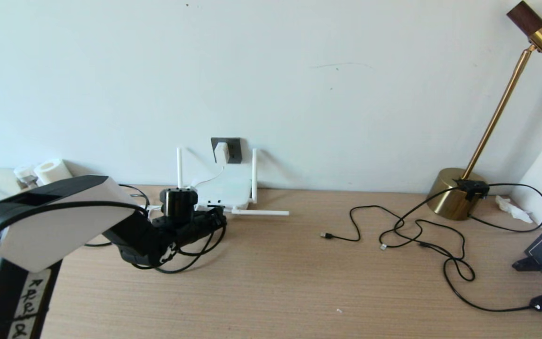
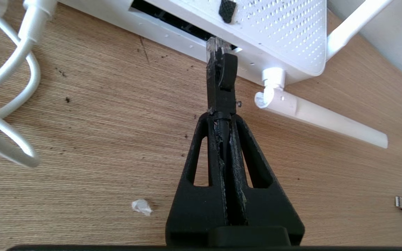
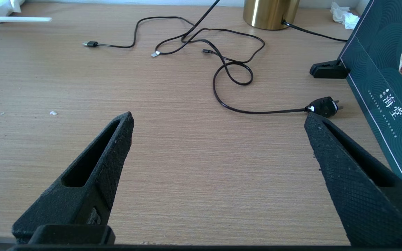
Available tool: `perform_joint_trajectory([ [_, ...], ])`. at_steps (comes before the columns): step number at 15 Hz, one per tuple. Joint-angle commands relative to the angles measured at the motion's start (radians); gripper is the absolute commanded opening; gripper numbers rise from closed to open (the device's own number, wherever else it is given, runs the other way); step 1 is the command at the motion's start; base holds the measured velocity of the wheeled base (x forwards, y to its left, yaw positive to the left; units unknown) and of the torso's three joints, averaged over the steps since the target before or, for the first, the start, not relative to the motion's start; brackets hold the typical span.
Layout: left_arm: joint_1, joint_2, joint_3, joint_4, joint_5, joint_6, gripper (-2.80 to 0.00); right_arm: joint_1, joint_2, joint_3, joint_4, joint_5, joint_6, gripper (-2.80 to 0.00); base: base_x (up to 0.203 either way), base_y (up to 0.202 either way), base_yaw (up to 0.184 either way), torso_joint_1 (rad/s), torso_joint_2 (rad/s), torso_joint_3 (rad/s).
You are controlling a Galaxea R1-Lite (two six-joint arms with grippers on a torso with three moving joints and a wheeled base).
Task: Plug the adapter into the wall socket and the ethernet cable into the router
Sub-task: Plug cable into router interface
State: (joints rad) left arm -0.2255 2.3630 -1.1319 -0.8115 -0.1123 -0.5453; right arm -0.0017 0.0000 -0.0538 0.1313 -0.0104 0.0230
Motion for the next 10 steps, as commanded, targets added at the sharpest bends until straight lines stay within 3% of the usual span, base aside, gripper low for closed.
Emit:
perform_joint_trajectory([
  [1, -0.003, -0.002, -0.002, -0.005, 0.000, -0.004, -2.80, 0.000, 0.002, 0.000, 0.001, 0.000, 0.000, 0.00, 0.000, 0.000, 0.000, 0.000, 0.00, 0.000],
  [10, -0.008, -0.008, 0.004, -0.005, 0.002, -0.004, -2.80, 0.000, 0.002, 0.000, 0.001, 0.000, 0.000, 0.00, 0.000, 0.000, 0.000, 0.000, 0.00, 0.000],
])
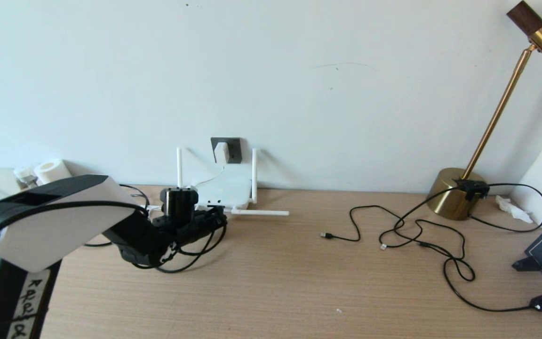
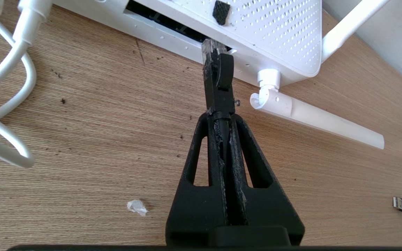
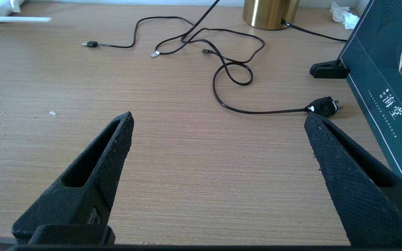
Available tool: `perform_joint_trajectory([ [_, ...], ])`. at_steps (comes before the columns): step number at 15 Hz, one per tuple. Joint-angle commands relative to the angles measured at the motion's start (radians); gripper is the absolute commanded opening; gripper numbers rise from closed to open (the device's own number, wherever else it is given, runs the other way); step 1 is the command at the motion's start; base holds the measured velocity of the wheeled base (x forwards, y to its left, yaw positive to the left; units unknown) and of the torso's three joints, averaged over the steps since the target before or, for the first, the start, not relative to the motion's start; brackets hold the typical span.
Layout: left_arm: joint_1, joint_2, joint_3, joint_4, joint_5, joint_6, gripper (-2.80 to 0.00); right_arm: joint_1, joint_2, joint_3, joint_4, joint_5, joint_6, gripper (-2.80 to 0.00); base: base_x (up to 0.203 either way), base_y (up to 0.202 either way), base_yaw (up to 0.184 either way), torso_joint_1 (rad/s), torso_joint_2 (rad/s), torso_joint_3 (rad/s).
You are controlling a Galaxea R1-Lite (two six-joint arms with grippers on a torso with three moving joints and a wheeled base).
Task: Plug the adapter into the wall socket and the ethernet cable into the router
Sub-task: Plug cable into router interface
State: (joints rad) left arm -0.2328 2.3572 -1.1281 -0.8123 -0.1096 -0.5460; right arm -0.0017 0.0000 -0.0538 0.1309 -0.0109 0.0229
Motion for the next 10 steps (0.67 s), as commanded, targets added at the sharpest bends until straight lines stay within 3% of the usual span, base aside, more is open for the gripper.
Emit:
perform_joint_trajectory([
  [1, 0.000, -0.003, 0.002, -0.004, -0.001, -0.003, -2.80, 0.000, 0.002, 0.000, 0.001, 0.000, 0.000, 0.00, 0.000, 0.000, 0.000, 0.000, 0.00, 0.000],
  [10, 0.001, -0.009, 0.011, -0.005, -0.001, -0.003, -2.80, 0.000, 0.002, 0.000, 0.001, 0.000, 0.000, 0.00, 0.000, 0.000, 0.000, 0.000, 0.00, 0.000],
])
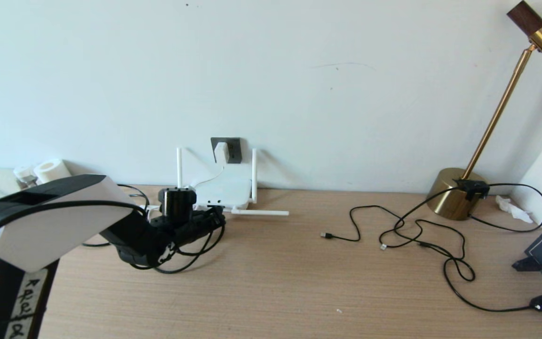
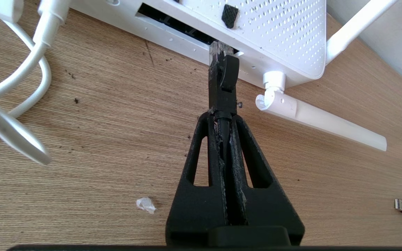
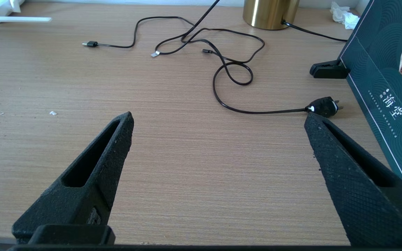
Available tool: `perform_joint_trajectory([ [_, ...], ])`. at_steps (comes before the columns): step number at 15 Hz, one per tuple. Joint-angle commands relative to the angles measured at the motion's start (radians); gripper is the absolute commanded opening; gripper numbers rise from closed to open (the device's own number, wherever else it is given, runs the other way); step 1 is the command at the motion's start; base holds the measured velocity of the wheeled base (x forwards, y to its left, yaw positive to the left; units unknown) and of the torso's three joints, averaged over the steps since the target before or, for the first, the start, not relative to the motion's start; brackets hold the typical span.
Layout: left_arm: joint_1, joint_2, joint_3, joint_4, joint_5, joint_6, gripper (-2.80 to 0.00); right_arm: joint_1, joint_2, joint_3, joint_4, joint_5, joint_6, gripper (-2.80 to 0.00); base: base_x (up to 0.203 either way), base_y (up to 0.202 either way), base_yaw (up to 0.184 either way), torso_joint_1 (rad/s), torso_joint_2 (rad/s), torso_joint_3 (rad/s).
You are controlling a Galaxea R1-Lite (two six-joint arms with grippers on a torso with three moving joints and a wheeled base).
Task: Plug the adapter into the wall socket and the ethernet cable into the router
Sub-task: Plug cable into router interface
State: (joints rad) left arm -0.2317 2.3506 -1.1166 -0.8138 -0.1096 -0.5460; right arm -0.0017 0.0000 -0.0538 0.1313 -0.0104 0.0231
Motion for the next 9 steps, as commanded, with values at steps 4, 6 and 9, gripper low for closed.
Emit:
perform_joint_trajectory([
  [4, 0.002, -0.004, 0.000, -0.004, -0.001, -0.003, -2.80, 0.000, 0.002, 0.000, 0.001, 0.000, 0.000, 0.00, 0.000, 0.000, 0.000, 0.000, 0.00, 0.000],
  [6, 0.002, -0.002, 0.001, -0.005, -0.001, -0.003, -2.80, 0.000, 0.002, 0.000, 0.001, 0.000, 0.000, 0.00, 0.000, 0.000, 0.000, 0.000, 0.00, 0.000],
  [9, 0.002, -0.002, 0.008, -0.005, -0.001, -0.003, -2.80, 0.000, 0.002, 0.000, 0.001, 0.000, 0.000, 0.00, 0.000, 0.000, 0.000, 0.000, 0.00, 0.000],
])
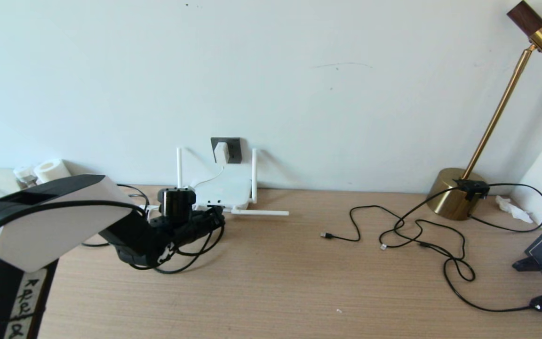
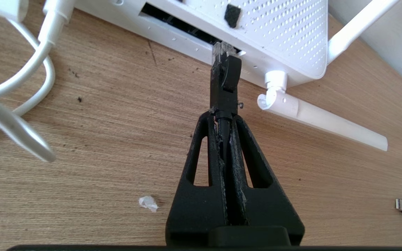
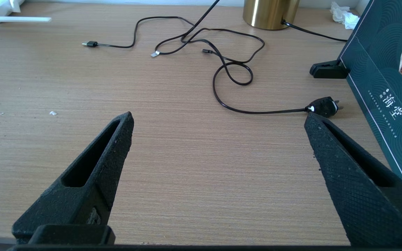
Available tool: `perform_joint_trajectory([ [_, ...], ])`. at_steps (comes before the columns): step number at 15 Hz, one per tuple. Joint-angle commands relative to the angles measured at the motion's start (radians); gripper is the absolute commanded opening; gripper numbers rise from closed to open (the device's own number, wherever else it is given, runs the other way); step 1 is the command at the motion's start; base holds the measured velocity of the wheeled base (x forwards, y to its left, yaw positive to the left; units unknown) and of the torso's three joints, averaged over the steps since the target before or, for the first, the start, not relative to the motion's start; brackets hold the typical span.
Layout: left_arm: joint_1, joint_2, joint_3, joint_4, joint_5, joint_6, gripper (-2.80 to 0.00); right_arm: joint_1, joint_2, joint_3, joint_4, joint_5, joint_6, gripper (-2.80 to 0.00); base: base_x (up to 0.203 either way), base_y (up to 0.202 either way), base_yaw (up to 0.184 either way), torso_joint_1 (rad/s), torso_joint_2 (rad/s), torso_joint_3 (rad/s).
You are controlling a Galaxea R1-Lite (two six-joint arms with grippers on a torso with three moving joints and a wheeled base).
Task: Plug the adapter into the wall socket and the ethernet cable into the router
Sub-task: Plug cable into router interface
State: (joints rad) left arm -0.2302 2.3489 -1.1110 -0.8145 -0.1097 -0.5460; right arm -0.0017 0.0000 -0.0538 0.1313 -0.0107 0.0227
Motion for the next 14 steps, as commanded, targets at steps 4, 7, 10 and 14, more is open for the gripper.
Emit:
perform_joint_trajectory([
  [4, 0.000, -0.002, 0.002, -0.005, -0.001, -0.003, -2.80, 0.000, 0.002, 0.000, 0.001, 0.000, 0.000, 0.00, 0.000, 0.000, 0.000, 0.000, 0.00, 0.000],
  [7, 0.000, -0.001, 0.002, -0.005, -0.001, -0.003, -2.80, 0.000, 0.002, 0.000, 0.001, 0.000, 0.000, 0.00, 0.000, 0.000, 0.000, 0.000, 0.00, 0.000],
  [10, 0.000, -0.003, 0.003, -0.005, 0.001, -0.003, -2.80, -0.001, 0.002, 0.000, 0.001, 0.000, 0.000, 0.00, 0.000, 0.000, 0.000, 0.000, 0.00, 0.000],
  [14, 0.000, -0.008, 0.010, -0.005, 0.001, -0.002, -2.80, 0.000, 0.002, 0.000, 0.001, 0.000, 0.000, 0.00, 0.000, 0.000, 0.000, 0.000, 0.00, 0.000],
])
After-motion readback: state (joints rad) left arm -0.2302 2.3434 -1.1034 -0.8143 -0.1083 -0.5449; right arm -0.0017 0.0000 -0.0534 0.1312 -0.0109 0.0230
